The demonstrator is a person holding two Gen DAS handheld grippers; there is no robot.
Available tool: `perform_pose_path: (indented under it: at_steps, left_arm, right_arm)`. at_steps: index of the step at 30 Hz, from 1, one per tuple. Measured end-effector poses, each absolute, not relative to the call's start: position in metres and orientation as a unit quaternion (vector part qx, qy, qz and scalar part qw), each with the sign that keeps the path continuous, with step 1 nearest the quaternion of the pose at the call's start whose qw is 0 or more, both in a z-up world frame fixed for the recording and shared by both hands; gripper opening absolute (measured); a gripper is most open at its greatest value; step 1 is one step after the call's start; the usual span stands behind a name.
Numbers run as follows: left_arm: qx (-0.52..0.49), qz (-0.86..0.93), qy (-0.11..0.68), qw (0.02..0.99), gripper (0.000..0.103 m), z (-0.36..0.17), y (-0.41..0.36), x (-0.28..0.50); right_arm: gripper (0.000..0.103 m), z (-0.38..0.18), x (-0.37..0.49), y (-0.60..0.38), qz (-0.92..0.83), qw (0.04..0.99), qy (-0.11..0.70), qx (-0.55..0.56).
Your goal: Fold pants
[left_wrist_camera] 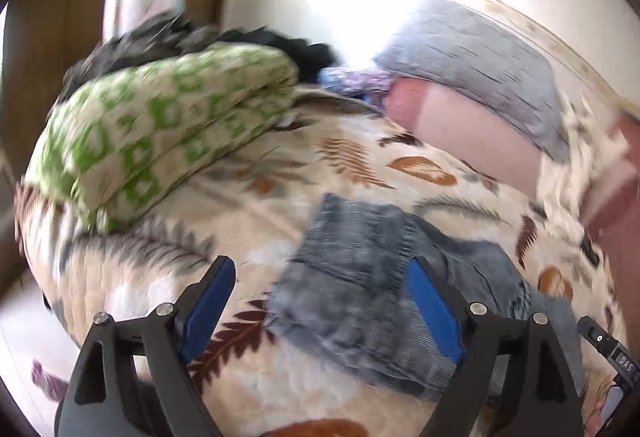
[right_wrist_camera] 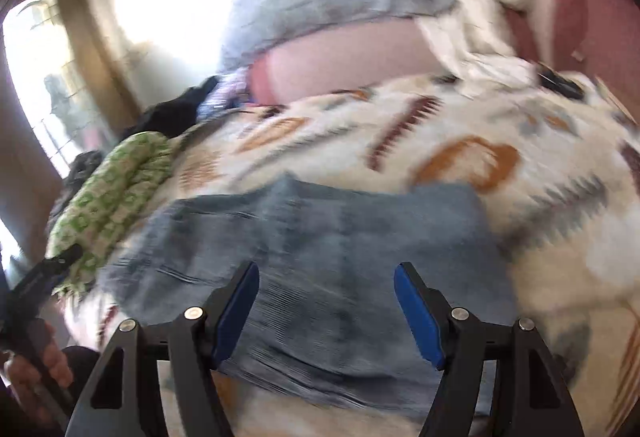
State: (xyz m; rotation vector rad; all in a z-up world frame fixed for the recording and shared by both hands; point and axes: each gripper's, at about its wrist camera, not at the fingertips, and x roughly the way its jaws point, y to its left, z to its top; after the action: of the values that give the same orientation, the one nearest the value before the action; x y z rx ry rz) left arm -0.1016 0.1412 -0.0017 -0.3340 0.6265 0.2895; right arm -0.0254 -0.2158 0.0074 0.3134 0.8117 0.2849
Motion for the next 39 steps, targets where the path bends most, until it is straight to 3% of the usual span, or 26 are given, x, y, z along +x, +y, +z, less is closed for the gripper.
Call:
perform_pose_path:
  at_steps: [10,12,18,20,22,31,32,35,37,38,39]
  left_arm:
    - [-0.281,0.076,0.38,0.878,0.088,-0.064,0.167,-0.079]
    - [-0.308,0.05,0.41,0.857,0.088,-0.082,0.166,-0.072]
    - [-0.305,0.019,0.394,0.867,0.087,-0.081,0.16,-0.068]
    - [-0.316,0.013,0.401,0.86,0.071,-0.086,0.162,-0.065]
    - [-0.314,0.0,0.409,0.857,0.048,-0.089,0.161,-0.061]
    - [-0.306,-0.011,0.403,0.862,0.033,-0.09,0.153,-0.049]
    - [-0.303,-0.011,0.403,0.864,0.032,-0.09,0.151,-0.048]
    - [-0.298,-0.011,0.403,0.866,0.03,-0.089,0.148,-0.044]
    - [-0.293,-0.012,0.401,0.868,0.029,-0.087,0.146,-0.043]
    - [-0.291,-0.013,0.399,0.87,0.029,-0.086,0.145,-0.042]
    - [-0.288,-0.013,0.398,0.871,0.028,-0.085,0.143,-0.041]
  right_arm:
    - [0.075,0.059,0.073,-0.054,0.3,0.843,0.443,0.051]
    - [0.076,0.056,0.088,-0.015,0.328,0.825,0.459,0.028]
    - [0.076,0.029,0.126,0.079,0.368,0.78,0.504,-0.043]
    - [0.076,0.02,0.135,0.096,0.367,0.774,0.514,-0.056]
    - [0.076,0.009,0.145,0.113,0.365,0.768,0.521,-0.071]
    - [0.076,-0.033,0.172,0.142,0.352,0.741,0.556,-0.135]
    - [0.074,-0.038,0.172,0.143,0.35,0.738,0.559,-0.144]
    - [0.044,-0.05,0.167,0.146,0.346,0.734,0.558,-0.172]
    - [0.031,-0.048,0.165,0.142,0.346,0.74,0.555,-0.158]
    - [0.016,-0.045,0.165,0.137,0.339,0.745,0.554,-0.152]
    - [0.009,-0.042,0.165,0.133,0.334,0.748,0.553,-0.149]
